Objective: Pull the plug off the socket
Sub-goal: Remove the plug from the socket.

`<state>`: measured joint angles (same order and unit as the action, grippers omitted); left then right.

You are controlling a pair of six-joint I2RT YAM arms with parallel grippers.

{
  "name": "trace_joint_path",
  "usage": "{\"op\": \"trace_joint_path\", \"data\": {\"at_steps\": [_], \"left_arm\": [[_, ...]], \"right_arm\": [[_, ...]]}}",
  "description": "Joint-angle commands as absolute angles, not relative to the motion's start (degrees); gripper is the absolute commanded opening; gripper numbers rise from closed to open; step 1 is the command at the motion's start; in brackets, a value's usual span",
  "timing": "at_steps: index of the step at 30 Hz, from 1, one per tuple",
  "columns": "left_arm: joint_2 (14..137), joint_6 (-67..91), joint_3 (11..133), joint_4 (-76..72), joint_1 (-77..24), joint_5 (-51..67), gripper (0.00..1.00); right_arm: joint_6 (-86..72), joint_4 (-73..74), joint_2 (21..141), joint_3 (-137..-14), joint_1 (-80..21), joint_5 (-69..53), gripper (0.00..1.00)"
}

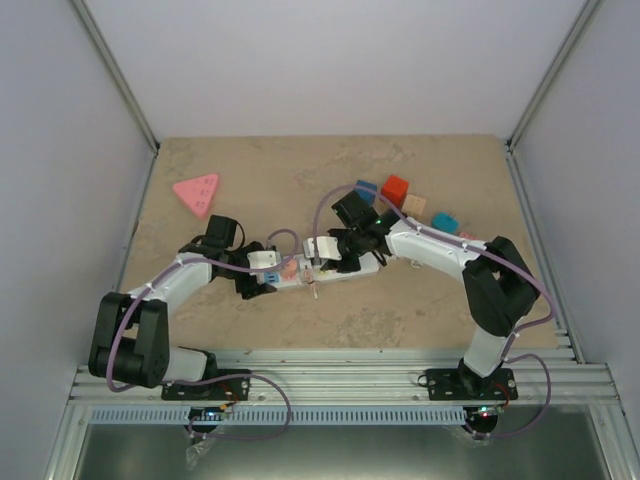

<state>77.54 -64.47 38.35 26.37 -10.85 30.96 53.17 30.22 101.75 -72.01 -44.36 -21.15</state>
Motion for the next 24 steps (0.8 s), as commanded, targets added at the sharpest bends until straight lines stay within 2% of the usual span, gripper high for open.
{"op": "trace_joint_path", "data": {"at_steps": [1,8,24], "left_arm": [[76.0,-63.7,38.9,22.0,-10.5,33.6,0.00],[75.9,-63.6,38.9,21.8,-10.5,33.6,0.00],[76.3,-63.5,38.9,21.6,-10.5,33.4,0.00]], "right_arm": [[53.0,33.1,101.6,-74.1,-43.5,-29.2,0.01],[52.7,32.9,101.6,-73.9,-41.1,-31.1,0.01],[53.0,26.2,100.3,-70.2,-47.7,-16.0,0.01]]}}
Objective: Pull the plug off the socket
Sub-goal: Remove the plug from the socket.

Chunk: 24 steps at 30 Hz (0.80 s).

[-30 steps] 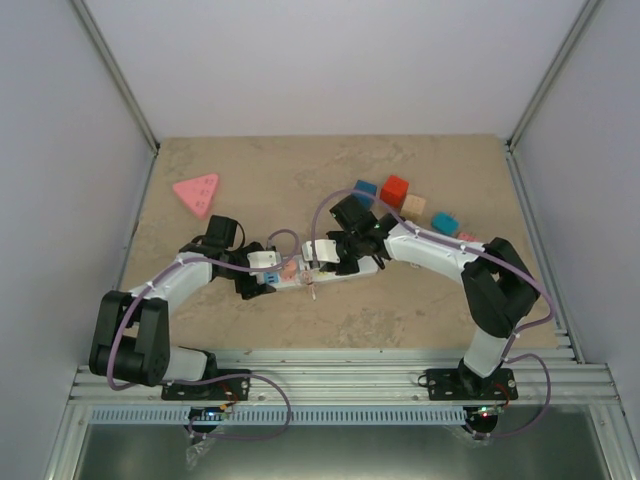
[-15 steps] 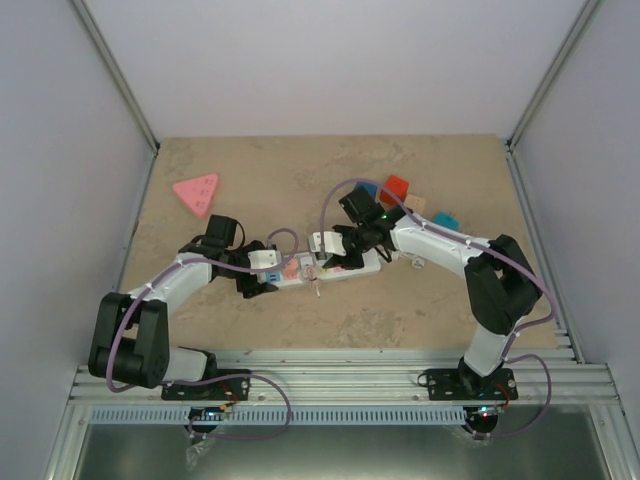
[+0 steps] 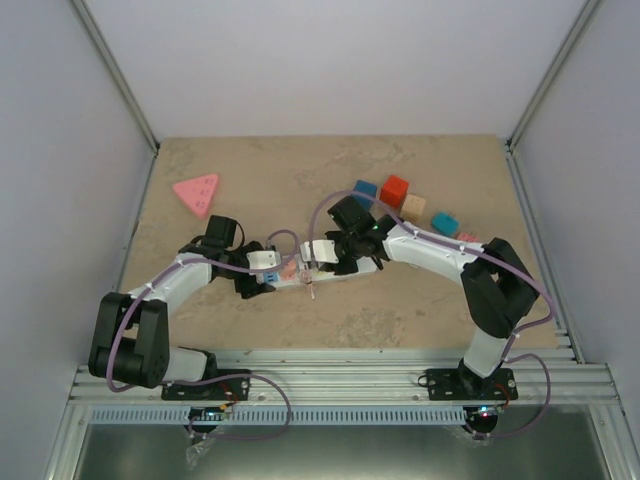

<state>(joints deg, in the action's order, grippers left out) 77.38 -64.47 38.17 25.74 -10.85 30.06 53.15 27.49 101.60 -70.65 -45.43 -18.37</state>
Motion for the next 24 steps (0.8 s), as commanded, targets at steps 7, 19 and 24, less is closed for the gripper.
{"op": "trace_joint_path", "data": {"at_steps": [7,19,24], "left_arm": [[76.5,-63.7,38.8,21.6,-10.5,33.5,0.00],[76.5,-63.7,38.9,21.6,-10.5,33.7,0.00],[76.6,-63.6,38.9,21.7,-10.5,33.6,0.00]], "right_arm": [[51.8,28.4,101.0,-72.3,-47.8,-18.3,0.01],[51.2,32.6,101.7,-75.2,-43.2,-27.2,0.00],[50.7,32.0,102.0,-75.2,-43.4,-25.1,0.01]]}}
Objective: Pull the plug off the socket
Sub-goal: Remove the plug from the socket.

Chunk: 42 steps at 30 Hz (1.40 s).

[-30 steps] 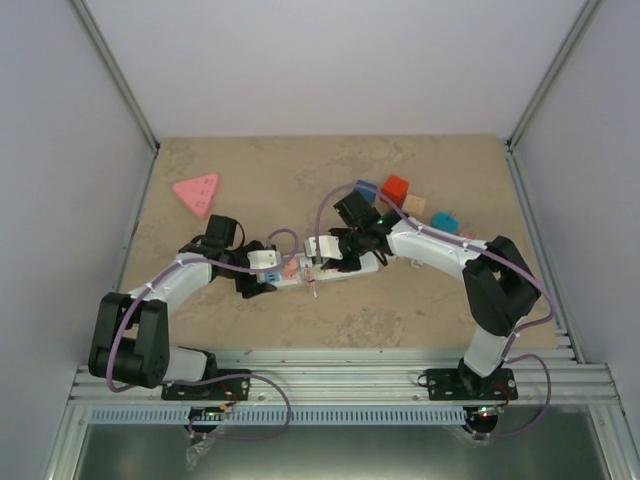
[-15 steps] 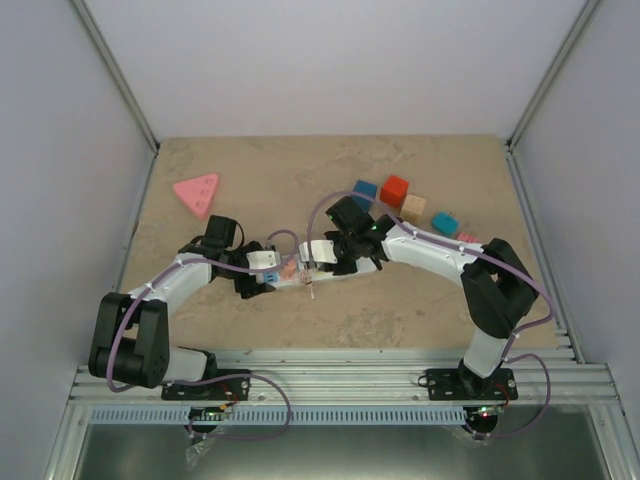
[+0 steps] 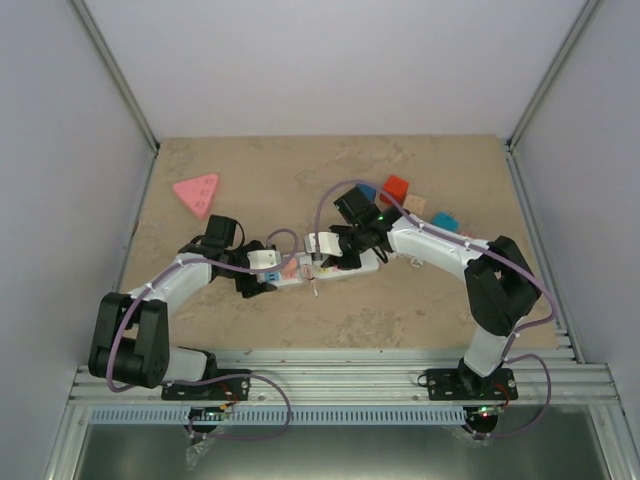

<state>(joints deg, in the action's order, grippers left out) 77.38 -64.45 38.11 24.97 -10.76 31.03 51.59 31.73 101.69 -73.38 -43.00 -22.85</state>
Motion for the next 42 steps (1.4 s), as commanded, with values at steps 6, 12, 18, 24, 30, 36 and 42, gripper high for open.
{"op": "trace_joint_path", "data": {"at_steps": [6,12,18,24,30,36,42], "left_arm": [[76.6,-63.5,39.0,21.7,-10.5,33.6,0.00],[76.5,-63.5,39.0,21.7,-10.5,33.6,0.00],[76.6,-63.6,38.9,21.6,-10.5,33.6,0.00],[76.6,-63.6,38.8,21.6,-10.5,33.4,0.00],[76.6,-63.7,38.8,21.5,-10.5,33.5,0.00],[76.6,-63.7,38.7,21.5,-10.5,33.4,0.00],[76.6,-63.6,38.7,21.5,-10.5,33.3,0.00]], "right_arm": [[51.1,29.7,101.7,-73.7,-45.8,-19.7,0.00],[50.7,27.7,100.4,-72.8,-46.0,-18.4,0.01],[51.3,26.9,99.4,-71.6,-46.1,-18.2,0.01],[51.9,31.6,99.6,-73.7,-44.1,-25.9,0.01],[52.2,31.7,99.0,-73.5,-42.5,-26.3,0.01],[52.6,31.4,98.9,-73.1,-42.3,-26.0,0.01],[52.5,30.1,98.6,-72.3,-42.4,-24.4,0.01]]}}
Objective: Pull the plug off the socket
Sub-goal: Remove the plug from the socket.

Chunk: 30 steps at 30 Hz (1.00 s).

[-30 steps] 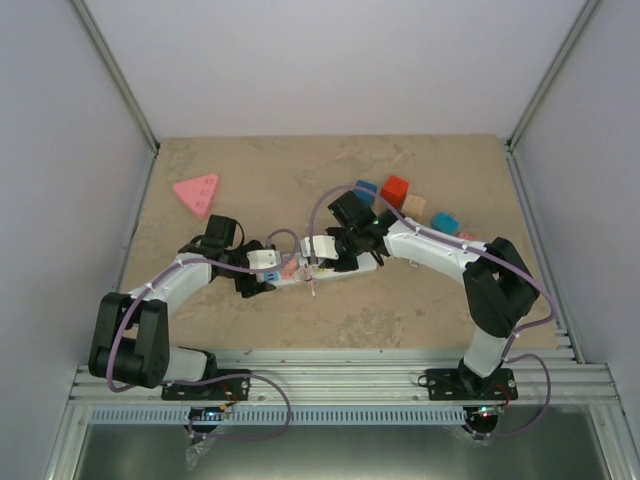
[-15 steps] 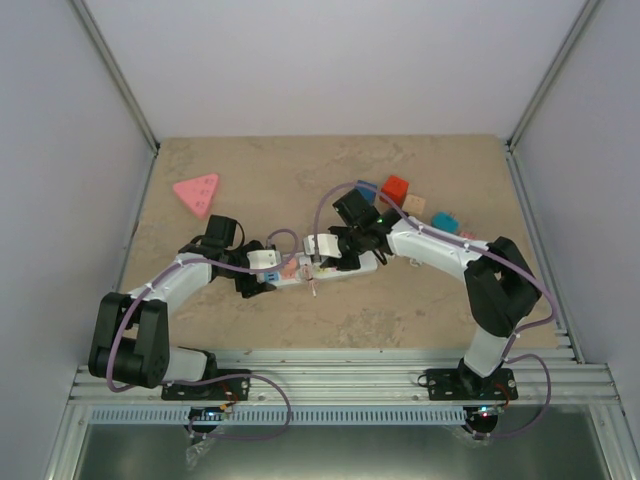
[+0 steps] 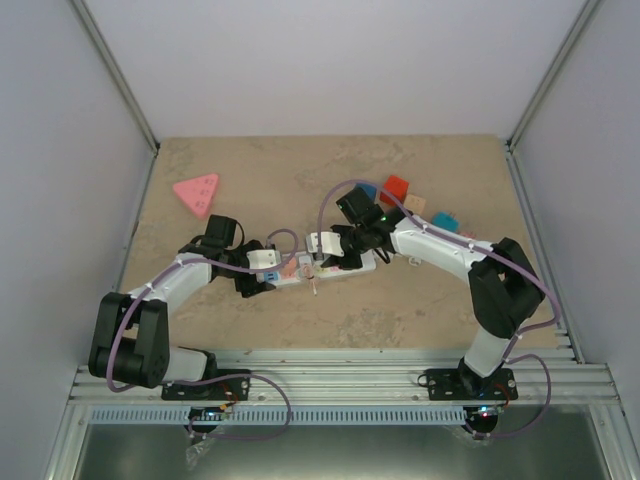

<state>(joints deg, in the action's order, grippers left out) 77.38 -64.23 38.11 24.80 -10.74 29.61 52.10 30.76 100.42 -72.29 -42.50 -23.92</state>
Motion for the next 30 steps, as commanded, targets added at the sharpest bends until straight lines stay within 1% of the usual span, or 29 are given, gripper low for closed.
{"op": "trace_joint_path", "data": {"at_steps": [1,6,20,25,30], "left_arm": [[76.6,-63.7,38.7,21.5,-10.5,33.3,0.00],[76.7,-63.7,38.7,21.4,-10.5,33.3,0.00],[76.7,-63.9,38.7,21.6,-10.5,33.5,0.00],[76.7,-63.9,38.7,21.6,-10.5,33.6,0.00],[76.7,-63.9,38.8,21.7,-10.5,33.6,0.00]], "right_arm": [[52.4,29.7,98.4,-72.2,-42.4,-24.3,0.01],[51.9,28.1,96.5,-71.3,-42.1,-23.6,0.01],[48.0,28.7,95.7,-73.5,-34.8,-31.5,0.00],[43.7,26.5,96.3,-74.1,-31.7,-32.4,0.01],[39.8,27.3,99.9,-76.6,-29.2,-32.2,0.01]]}}
